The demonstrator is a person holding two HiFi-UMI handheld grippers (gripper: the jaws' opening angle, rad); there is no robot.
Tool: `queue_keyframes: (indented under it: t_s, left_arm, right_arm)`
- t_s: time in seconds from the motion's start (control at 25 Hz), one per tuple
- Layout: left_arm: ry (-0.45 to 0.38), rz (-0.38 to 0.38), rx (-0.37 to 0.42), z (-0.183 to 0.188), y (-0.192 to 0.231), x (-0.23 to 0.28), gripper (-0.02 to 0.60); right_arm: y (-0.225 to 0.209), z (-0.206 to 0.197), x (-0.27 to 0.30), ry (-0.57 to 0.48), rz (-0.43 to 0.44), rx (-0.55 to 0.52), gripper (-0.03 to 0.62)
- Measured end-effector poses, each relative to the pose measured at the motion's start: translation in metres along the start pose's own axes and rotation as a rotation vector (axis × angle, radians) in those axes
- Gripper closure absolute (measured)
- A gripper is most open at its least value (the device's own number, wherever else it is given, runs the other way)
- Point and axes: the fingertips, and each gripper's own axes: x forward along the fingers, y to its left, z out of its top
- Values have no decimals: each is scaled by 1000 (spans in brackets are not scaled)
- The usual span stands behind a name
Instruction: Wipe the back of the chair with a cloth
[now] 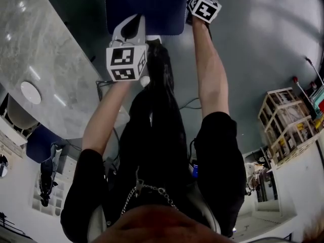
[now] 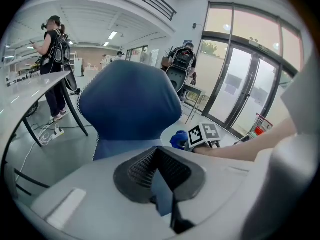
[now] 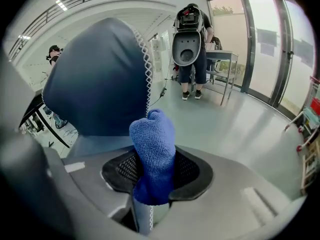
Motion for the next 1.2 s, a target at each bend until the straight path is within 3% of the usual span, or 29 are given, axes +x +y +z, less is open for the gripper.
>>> queue_keyframes:
  t_s: [0.32, 0.72, 0.96, 1.2]
  left_arm:
    - [-81, 10, 58, 27, -29, -77, 571]
    - [-162, 73, 126, 39, -27, -229, 571]
    - [-223, 122, 83, 15, -42, -343, 571]
    - [-286, 121, 28, -3, -60, -423, 571]
  right_arm:
    - [51, -13, -97, -8, 85, -25, 450]
    - [164, 14, -287, -163, 325, -176, 450]
    - [212, -2, -437, -220, 459, -249, 450]
    - [240, -43, -555, -200, 562, -213, 454]
